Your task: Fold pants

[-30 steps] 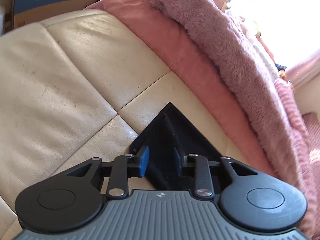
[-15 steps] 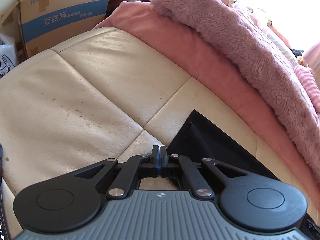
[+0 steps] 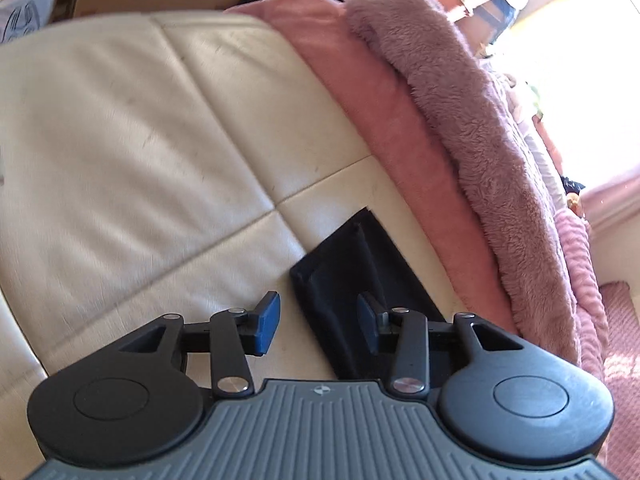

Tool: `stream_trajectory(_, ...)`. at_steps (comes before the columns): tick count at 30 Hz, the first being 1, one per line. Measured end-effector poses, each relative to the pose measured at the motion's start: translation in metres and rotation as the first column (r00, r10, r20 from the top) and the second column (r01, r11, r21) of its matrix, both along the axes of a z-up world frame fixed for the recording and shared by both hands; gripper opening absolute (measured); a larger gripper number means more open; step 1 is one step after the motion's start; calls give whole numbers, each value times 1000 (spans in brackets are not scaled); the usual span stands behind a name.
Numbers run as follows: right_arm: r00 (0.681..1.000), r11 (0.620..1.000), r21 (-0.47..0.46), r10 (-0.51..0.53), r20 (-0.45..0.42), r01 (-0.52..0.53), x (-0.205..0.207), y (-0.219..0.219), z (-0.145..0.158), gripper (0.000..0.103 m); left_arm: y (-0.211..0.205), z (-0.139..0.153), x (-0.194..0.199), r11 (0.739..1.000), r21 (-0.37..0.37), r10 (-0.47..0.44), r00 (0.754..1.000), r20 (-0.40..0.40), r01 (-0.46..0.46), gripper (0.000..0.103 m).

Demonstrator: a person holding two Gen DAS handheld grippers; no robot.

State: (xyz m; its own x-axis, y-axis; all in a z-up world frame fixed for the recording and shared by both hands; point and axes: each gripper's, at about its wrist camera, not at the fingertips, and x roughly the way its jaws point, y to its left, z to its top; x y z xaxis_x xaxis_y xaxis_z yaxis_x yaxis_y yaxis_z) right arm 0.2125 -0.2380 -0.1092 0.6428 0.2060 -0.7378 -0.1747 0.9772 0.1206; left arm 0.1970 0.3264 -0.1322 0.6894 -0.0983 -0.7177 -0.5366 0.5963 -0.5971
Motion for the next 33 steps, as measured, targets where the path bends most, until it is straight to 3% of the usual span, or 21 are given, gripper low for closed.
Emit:
stream_trajectory(3,1000,999,-34,-12,7,12,-31,-2,-3,5,-6,-1,4,1000,26,14,1000,27,-15,60)
stream_trajectory(6,999,998,-45,-40,4,40,-54,-10,-7,5,-24,3,15,989,148,-12,1000,8,10,61)
stream_trajectory(7,999,998,-44,-52,1,52,-59,-14,-8,5,-33,4,18,977,213,-22,1000,-11,24,56)
stream_trajectory(8,998,997,-43,-65,-4,65,-64,-17,-9,5,-42,5,22,956,291,-31,999,-36,40,35)
stream_trajectory(10,996,995,-44,-89,-16,88,-71,-22,-10,5,-56,5,27,901,426,-45,995,-84,77,7)
stream_trajectory(11,995,995,-44,-96,-20,95,-73,-23,-11,5,-56,5,28,896,435,-54,995,-79,83,5)
stream_trajectory(20,994,995,-59,-88,-65,84,-78,-26,-19,4,-11,6,29,936,350,-18,998,-60,38,4)
stream_trajectory(25,994,993,-97,-71,-83,63,-76,-15,-17,5,6,17,9,973,222,63,998,31,-68,3)
stream_trajectory(28,992,997,-58,-62,-106,56,-81,-13,-17,6,6,44,-7,978,191,59,990,125,-83,3)
stream_trajectory(30,994,997,-69,-30,-102,23,-85,-6,-17,12,-3,69,-13,977,204,13,981,191,-53,3)
stream_trajectory(33,996,998,-62,-23,-83,18,-85,-2,-13,12,-32,111,-17,968,248,-92,953,289,18,3)
